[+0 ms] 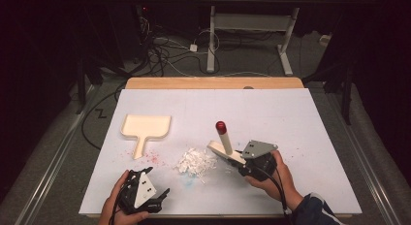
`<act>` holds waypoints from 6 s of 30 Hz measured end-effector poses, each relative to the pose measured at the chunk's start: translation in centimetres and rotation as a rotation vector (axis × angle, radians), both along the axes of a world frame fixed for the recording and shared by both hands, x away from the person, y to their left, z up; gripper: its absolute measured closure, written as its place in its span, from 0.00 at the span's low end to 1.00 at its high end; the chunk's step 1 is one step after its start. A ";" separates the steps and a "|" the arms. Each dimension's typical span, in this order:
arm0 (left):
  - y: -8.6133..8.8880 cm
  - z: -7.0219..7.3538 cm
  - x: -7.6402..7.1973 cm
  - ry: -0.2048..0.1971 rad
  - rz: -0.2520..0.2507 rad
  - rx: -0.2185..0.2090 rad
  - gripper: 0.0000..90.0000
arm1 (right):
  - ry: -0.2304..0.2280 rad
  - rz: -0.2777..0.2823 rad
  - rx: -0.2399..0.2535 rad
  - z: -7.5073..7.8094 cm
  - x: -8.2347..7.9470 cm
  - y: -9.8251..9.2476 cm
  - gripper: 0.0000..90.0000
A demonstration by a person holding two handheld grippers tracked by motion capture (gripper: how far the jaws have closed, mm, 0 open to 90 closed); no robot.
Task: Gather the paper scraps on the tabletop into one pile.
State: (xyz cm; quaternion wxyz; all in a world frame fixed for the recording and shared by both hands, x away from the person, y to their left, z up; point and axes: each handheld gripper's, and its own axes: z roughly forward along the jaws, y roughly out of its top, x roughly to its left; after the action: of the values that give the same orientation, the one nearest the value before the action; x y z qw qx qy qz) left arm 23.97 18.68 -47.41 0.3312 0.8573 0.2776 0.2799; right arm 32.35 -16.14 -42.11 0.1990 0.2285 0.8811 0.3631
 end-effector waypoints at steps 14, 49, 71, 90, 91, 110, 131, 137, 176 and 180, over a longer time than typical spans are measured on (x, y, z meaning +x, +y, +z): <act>-0.2 -0.1 0.0 0.007 -0.013 0.017 0.18 | -0.014 -0.008 0.024 3.1 -2.8 -7.1 0.75; -0.8 0.0 0.8 0.012 -0.040 0.020 0.18 | -0.120 -0.070 0.013 2.5 -4.0 -7.1 0.75; -1.2 -0.2 1.2 0.021 -0.068 0.024 0.18 | -0.101 0.049 0.056 0.9 -2.1 0.8 0.75; -1.4 -0.1 1.2 0.021 -0.072 0.031 0.18 | -0.022 0.016 0.046 0.1 -4.9 -3.2 0.75; -1.4 -0.1 1.2 0.022 -0.071 0.028 0.18 | -0.021 0.030 0.046 0.0 -4.9 -2.5 0.75; -1.0 -0.1 1.3 0.021 -0.049 0.012 0.18 | -0.071 0.086 0.178 2.7 -3.8 -3.0 0.75; -1.0 -0.1 1.6 0.029 -0.014 0.017 0.18 | 0.149 0.033 0.200 1.6 -4.4 -12.8 0.75; -1.1 -0.3 1.8 0.037 -0.018 0.026 0.18 | 0.180 -0.002 0.184 0.7 -1.9 -13.6 0.75; -1.5 -0.3 1.5 0.017 -0.020 0.079 0.18 | -0.054 -0.269 0.016 1.0 6.3 -16.3 0.44; -1.4 -0.2 1.5 0.013 -0.015 0.074 0.18 | -0.140 -0.272 0.030 1.9 5.1 -15.6 0.39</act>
State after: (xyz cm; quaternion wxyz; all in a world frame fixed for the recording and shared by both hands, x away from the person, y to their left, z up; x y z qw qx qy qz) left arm 25.49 17.31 -47.65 0.2995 0.8729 0.2628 0.2818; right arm 37.43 -31.72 -40.16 0.3040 0.3228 0.8204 0.3612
